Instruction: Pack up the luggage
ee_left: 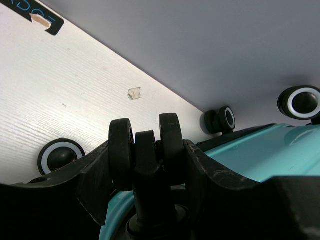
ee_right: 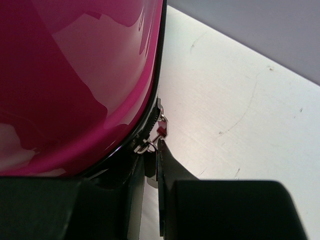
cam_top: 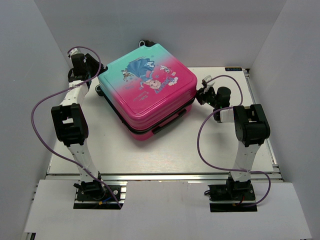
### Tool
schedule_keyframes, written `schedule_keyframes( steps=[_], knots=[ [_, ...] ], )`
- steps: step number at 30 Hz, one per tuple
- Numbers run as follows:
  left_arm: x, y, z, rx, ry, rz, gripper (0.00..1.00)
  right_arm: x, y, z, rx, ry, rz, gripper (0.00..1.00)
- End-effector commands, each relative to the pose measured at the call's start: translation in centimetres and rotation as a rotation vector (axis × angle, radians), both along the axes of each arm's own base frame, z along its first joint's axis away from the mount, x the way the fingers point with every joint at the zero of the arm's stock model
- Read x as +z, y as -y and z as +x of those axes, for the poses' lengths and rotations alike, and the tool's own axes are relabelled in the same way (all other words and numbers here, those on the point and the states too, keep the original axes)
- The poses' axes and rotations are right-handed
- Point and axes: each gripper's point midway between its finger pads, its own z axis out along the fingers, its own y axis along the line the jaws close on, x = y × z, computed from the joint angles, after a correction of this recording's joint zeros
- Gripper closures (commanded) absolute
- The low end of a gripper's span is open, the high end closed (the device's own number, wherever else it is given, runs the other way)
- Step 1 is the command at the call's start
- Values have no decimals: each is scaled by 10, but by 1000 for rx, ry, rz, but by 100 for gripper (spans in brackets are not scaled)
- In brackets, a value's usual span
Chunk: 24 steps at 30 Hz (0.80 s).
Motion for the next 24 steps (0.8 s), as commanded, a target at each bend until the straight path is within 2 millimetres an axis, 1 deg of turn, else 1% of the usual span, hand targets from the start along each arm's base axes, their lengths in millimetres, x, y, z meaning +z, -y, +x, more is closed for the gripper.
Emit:
schedule_keyframes(
  steps=[1,2,3,4,5,6,8,9,10,11,12,13,14,15,16,17,18,19,20,21,22,23,24],
  knots=[
    [-109,79,-35,-292,-236,80,100,128,-74,-56,288,349,96,94],
    [-90,78,-39,-284,-205,87,100,124,-70,-60,265,352,77,94],
    [-96,78,-52,-283,-223,83,100,136,-69,-68,264,373,70,93],
    [-72,78,-56,-279,-170,83,100,139,-66,-79,264,381,63,93],
    [-69,80,-64,-284,-166,74,100,141,-66,-86,277,386,64,94],
    [-82,82,-80,-292,-192,59,100,141,-68,-93,291,385,68,94],
    [-76,86,-92,-300,-172,39,100,140,-74,-111,331,380,74,94],
    [-73,92,-106,-306,-173,27,100,140,-72,-122,336,372,77,94],
    [-72,93,-113,-304,-172,20,100,138,-74,-128,344,356,78,93],
    [-68,92,-118,-299,-166,18,100,146,-72,-135,334,372,82,87],
    [-65,90,-129,-288,-168,24,100,137,-69,-141,324,346,81,83],
    [-63,86,-132,-265,-173,32,100,137,-67,-144,310,346,82,76],
    [-60,76,-133,-214,-184,64,100,146,-59,-144,258,353,86,62],
    [-60,69,-135,-184,-204,80,90,143,-56,-143,228,327,93,56],
    [-53,64,-139,-160,-240,95,57,146,-48,-139,181,310,100,47],
    [-47,55,-139,-119,-253,123,37,149,-37,-132,91,274,108,32],
    [-46,44,-146,-70,-300,157,9,154,-29,-126,31,253,121,11],
    [-28,38,-142,-40,-280,178,5,159,-12,-115,-95,240,140,11],
    [-19,32,-143,-10,-278,193,2,163,-1,-113,-163,211,156,11],
    [-14,24,-147,28,-291,215,2,167,9,-110,-232,196,178,11],
    [7,17,-150,56,-256,221,2,183,38,-104,-410,191,254,11],
    [17,14,-154,82,-246,217,2,188,48,-105,-466,188,283,11],
    [27,3,-162,133,-243,229,2,187,57,-106,-515,167,288,11]
  ],
)
